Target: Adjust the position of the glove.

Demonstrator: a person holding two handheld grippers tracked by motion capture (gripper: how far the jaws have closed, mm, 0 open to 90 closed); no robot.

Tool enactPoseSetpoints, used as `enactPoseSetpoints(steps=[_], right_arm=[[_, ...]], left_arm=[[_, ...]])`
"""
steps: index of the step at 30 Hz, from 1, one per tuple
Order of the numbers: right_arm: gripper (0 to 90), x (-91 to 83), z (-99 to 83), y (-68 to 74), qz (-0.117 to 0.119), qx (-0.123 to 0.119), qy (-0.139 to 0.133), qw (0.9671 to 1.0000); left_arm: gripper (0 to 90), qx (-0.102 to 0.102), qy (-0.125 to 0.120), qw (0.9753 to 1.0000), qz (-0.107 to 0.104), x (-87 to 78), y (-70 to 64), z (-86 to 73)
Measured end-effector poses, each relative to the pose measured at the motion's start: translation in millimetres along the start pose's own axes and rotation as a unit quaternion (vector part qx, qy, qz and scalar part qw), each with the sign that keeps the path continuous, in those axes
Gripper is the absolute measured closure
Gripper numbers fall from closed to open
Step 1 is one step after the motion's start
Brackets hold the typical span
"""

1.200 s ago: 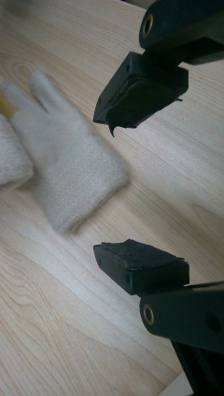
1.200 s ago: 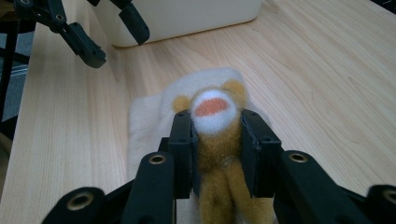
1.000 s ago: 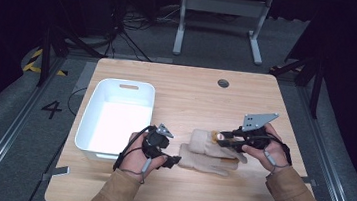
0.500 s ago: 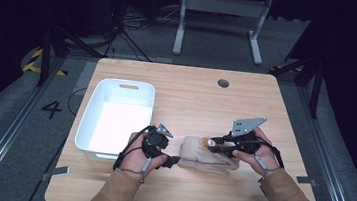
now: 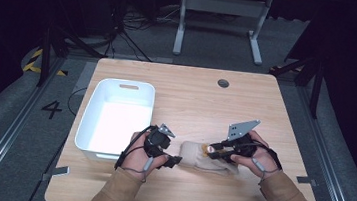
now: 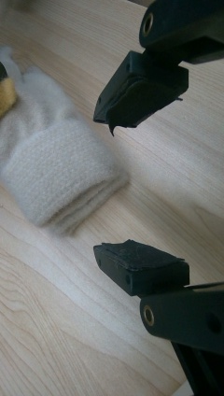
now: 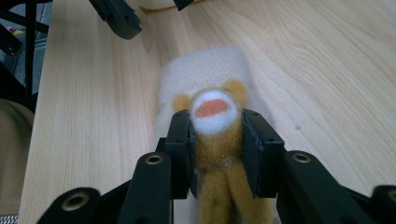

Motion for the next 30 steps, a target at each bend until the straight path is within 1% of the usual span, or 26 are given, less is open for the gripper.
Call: enactPoseSetpoints(steps=[8,9,10,12,13,14,15,16,17,18,20,23,24,25,27,30], right_arm=[[65.6,6.4,-8.6,1.5,0.001,0.005,0.021,0.9998],[63.9,10.0,-12.3,2.7,0.006,0.005,0.031,0.9995],[62.5,11.0,-13.0,2.9,0.005,0.005,0.034,0.9994],[59.1,12.1,-13.3,2.8,0.0,0.0,0.035,0.9994],[59.1,12.1,-13.3,2.8,0.0,0.0,0.035,0.9994],[55.1,11.0,-11.5,3.3,-0.004,0.001,0.03,0.9996],[55.1,11.0,-11.5,3.3,-0.004,0.001,0.03,0.9996],[53.1,10.2,-10.7,3.3,-0.005,0.003,0.026,0.9996],[50.5,8.6,-8.4,3.3,-0.009,0.008,0.017,0.9998],[49.2,5.7,-5.8,1.6,-0.021,0.012,0.004,0.9997],[49.1,3.7,-5.2,1.3,-0.024,0.013,0.001,0.9996],[49.0,-2.7,-4.3,-1.1,-0.039,0.015,-0.008,0.9991],[49.1,-8.0,-4.4,-3.6,-0.05,0.02,-0.015,0.9984],[49.1,-8.0,-4.4,-3.6,-0.05,0.02,-0.015,0.9984],[49.5,-14.7,-4.5,-6.0,-0.064,0.027,-0.024,0.9973],[49.2,-26.2,-7.1,-10.8,-0.083,0.036,-0.033,0.9953]], left_arm=[[31.6,0.008,0.004,1.0,0.0,3.8,-2.7,1.1],[31.5,0.011,0.007,0.9999,0.0,4.3,-3.0,0.8],[31.4,0.012,0.007,0.9999,0.0,4.9,-3.5,0.8],[31.1,0.014,0.008,0.9999,-0.003,6.2,-4.9,1.2],[30.9,0.014,0.008,0.9999,-0.003,6.2,-4.9,1.2],[30.2,0.016,0.006,0.9998,-0.004,6.4,-5.3,2.1],[29.5,0.016,0.006,0.9998,-0.004,6.4,-5.3,2.1],[29.5,0.016,0.004,0.9999,-0.004,6.4,-5.3,3.0],[28.5,0.017,0.004,0.9998,-0.003,6.3,-5.2,3.4],[27.9,0.017,0.003,0.9998,-0.003,6.4,-5.8,4.8],[27.7,0.016,0.003,0.9999,-0.004,6.3,-6.8,5.9],[27.1,0.022,0.0,0.9997,-0.009,6.3,-9.6,9.0],[26.3,0.028,-0.001,0.9996,-0.007,6.4,-10.1,11.1],[26.0,0.028,-0.001,0.9996,-0.007,6.4,-10.1,11.1],[25.9,0.029,-0.003,0.9995,-0.011,7.1,-12.1,13.6],[25.6,0.036,-0.004,0.9993,-0.011,9.1,-13.2,16.3]])
Point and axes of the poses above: each handheld gripper's, and its own axes: x roughly forward along the jaws, z roughly out of its top, y roughly to its left, the point moved 9 cm from there along x, roughly forward along the jaws, and after that the axes turned 13 degrees about -x, right-handed, at the moved point
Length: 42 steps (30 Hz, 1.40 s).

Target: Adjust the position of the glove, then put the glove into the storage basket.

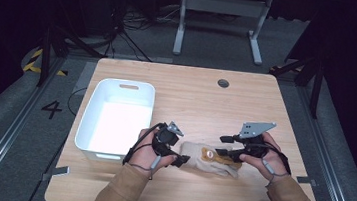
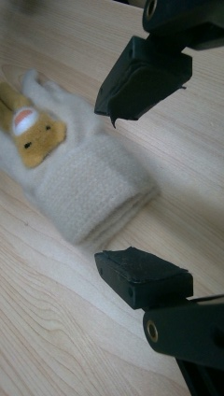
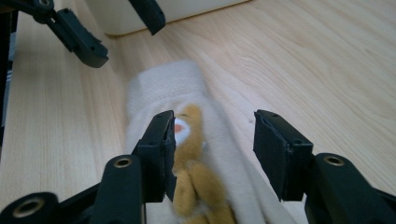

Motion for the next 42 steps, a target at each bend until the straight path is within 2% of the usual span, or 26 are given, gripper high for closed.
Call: enactPoseSetpoints(steps=[3,6,8,14,16,17,18,25,28,29,30,31,33,35,36,39,42], right_arm=[[48.7,-5.3,-1.4,-3.5,-0.01,0.006,-0.003,0.9999],[46.9,-15.2,-5.4,-10.5,-0.031,0.016,-0.005,0.9994],[46.7,-18.2,-6.7,-12.5,-0.037,0.018,-0.006,0.9991],[43.6,-37.7,-17.5,-24.7,-0.077,0.04,-0.006,0.9962],[41.0,-46.3,-24.4,-30.1,-0.093,0.051,-0.006,0.9943],[41.0,-46.3,-24.4,-30.1,-0.093,0.051,-0.006,0.9943],[38.6,-52.0,-28.7,-34.8,-0.107,0.059,-0.009,0.9925],[36.1,-68.2,-47.8,-48.0,-0.148,0.091,-0.009,0.9847],[35.7,-74.0,-58.8,-54.0,-0.17,0.105,0.0,0.9799],[35.7,-74.0,-58.8,-54.0,-0.17,0.105,0.0,0.9799],[35.6,-76.8,-65.7,-56.9,-0.179,0.114,0.01,0.9771],[35.6,-76.8,-65.7,-56.9,-0.179,0.114,0.01,0.9771],[35.7,-79.7,-75.6,-60.1,-0.191,0.122,0.028,0.9736],[35.9,-81.8,-82.6,-62.0,-0.19,0.133,0.031,0.9722],[36.0,-82.8,-85.2,-63.0,-0.192,0.134,0.033,0.9715],[36.2,-84.4,-88.6,-64.2,-0.191,0.137,0.032,0.9713],[35.8,-87.4,-94.1,-67.5,-0.193,0.149,0.035,0.9693]], left_arm=[[25.6,0.007,0.0,1.0,0.002,1.0,-0.6,1.0],[24.9,0.018,-0.004,0.9998,0.005,2.3,-1.5,4.5],[24.8,0.017,-0.006,0.9998,0.004,2.9,-2.0,5.7],[25.2,0.026,0.004,0.9996,0.011,3.7,-1.3,10.1],[25.2,0.026,0.002,0.9997,0.004,3.3,-2.8,12.3],[25.2,0.029,0.001,0.9996,0.003,3.0,-3.2,13.2],[25.0,0.029,0.0,0.9996,0.001,2.5,-4.2,14.8],[24.6,0.025,-0.005,0.9997,0.002,2.5,-2.4,21.9],[24.6,0.025,-0.003,0.9997,0.003,4.2,-1.9,23.0],[24.6,0.025,-0.003,0.9997,0.003,4.2,-1.9,23.0],[24.6,0.027,-0.001,0.9996,0.004,5.6,-2.6,23.1],[24.5,0.027,-0.001,0.9996,0.004,5.6,-2.6,23.1],[24.4,0.03,0.0,0.9995,0.002,6.7,-4.0,23.5],[24.1,0.034,0.001,0.9994,-0.001,7.1,-5.4,23.7],[24.2,0.035,0.003,0.9993,-0.01,7.4,-8.6,23.9],[24.8,0.038,0.004,0.9991,-0.019,7.7,-12.3,23.7],[23.6,0.049,0.001,0.9984,-0.03,8.2,-18.4,24.1]])
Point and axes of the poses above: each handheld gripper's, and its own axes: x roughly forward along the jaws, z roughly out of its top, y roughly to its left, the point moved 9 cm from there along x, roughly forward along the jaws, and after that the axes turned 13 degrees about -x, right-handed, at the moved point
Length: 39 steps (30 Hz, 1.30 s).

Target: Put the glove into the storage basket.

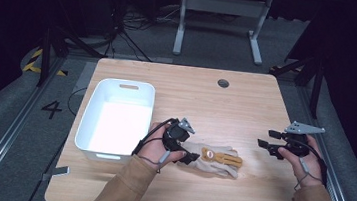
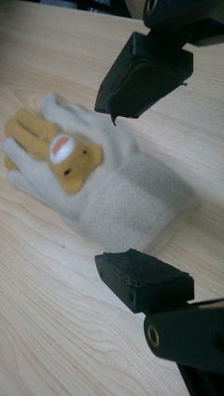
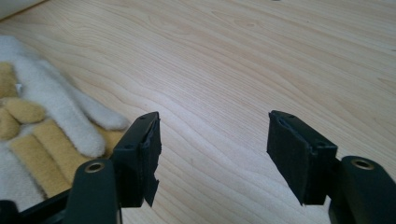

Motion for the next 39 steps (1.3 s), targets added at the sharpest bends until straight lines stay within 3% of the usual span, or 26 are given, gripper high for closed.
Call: enactPoseSetpoints(steps=[12,19,20,22,29,34,39], right_arm=[[34.8,-0.7,-14.4,-11.3,-0.005,0.019,0.019,0.9996],[35.3,-1.6,-15.0,-13.1,-0.007,0.014,0.018,0.9997],[35.2,-1.2,-16.0,-13.1,-0.005,0.014,0.019,0.9997],[35.1,-0.6,-16.8,-13.3,-0.005,0.014,0.021,0.9997],[35.1,0.0,-15.6,-11.6,-0.001,0.011,0.018,0.9998],[35.0,1.6,-16.0,-10.0,0.005,0.01,0.018,0.9998],[35.0,3.1,-16.0,-7.7,0.01,0.006,0.021,0.9997]], left_arm=[[22.5,0.032,0.005,0.9994,-0.009,7.3,-4.6,1.2],[24.9,0.021,0.009,0.9996,-0.014,13.0,-6.1,2.1],[25.0,0.018,0.009,0.9995,-0.023,14.7,-7.8,2.4],[24.9,0.024,0.009,0.9994,-0.023,16.4,-7.8,2.5],[22.4,0.043,0.006,0.9988,-0.023,20.7,-4.5,1.5],[21.9,0.052,0.023,0.9983,-0.009,29.8,3.0,-3.8],[19.7,0.068,0.017,0.9975,-0.003,35.7,4.1,-2.0]])
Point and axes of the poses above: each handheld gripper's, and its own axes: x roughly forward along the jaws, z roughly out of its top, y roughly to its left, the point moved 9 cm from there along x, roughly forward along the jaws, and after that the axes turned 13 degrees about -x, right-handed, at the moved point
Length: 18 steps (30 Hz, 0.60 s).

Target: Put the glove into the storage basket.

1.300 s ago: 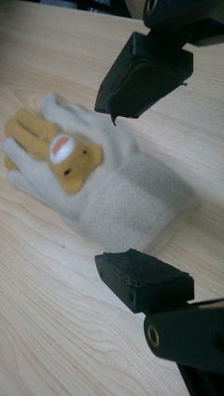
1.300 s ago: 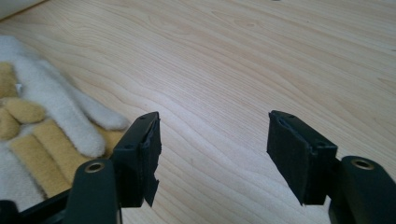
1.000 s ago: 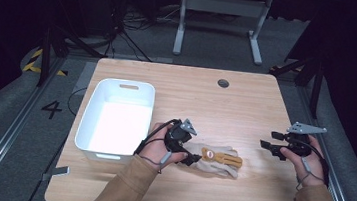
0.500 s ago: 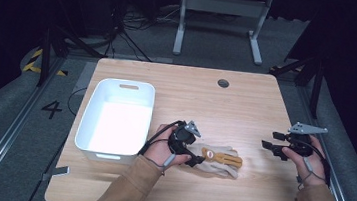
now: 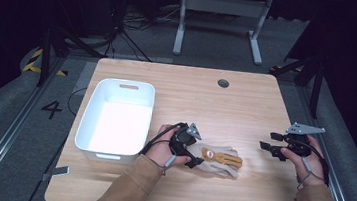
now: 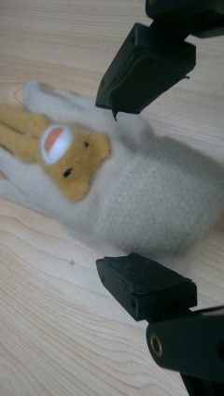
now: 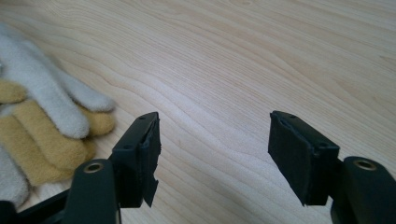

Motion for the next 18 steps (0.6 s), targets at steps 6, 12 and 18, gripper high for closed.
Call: enactPoseSetpoints(steps=[6,12,18], right_arm=[[34.9,1.1,0.2,1.6,0.003,-0.003,0.0,1.0],[34.9,1.2,0.7,2.5,0.005,-0.002,0.0,1.0],[34.7,1.9,0.1,3.1,0.005,0.0,0.002,1.0]], left_arm=[[18.9,0.017,0.003,0.9998,0.009,10.5,0.1,0.3],[18.7,0.014,0.016,0.9998,0.0,19.8,-0.7,-3.8],[18.4,0.002,0.026,0.9995,-0.02,25.4,-2.4,-8.7]])
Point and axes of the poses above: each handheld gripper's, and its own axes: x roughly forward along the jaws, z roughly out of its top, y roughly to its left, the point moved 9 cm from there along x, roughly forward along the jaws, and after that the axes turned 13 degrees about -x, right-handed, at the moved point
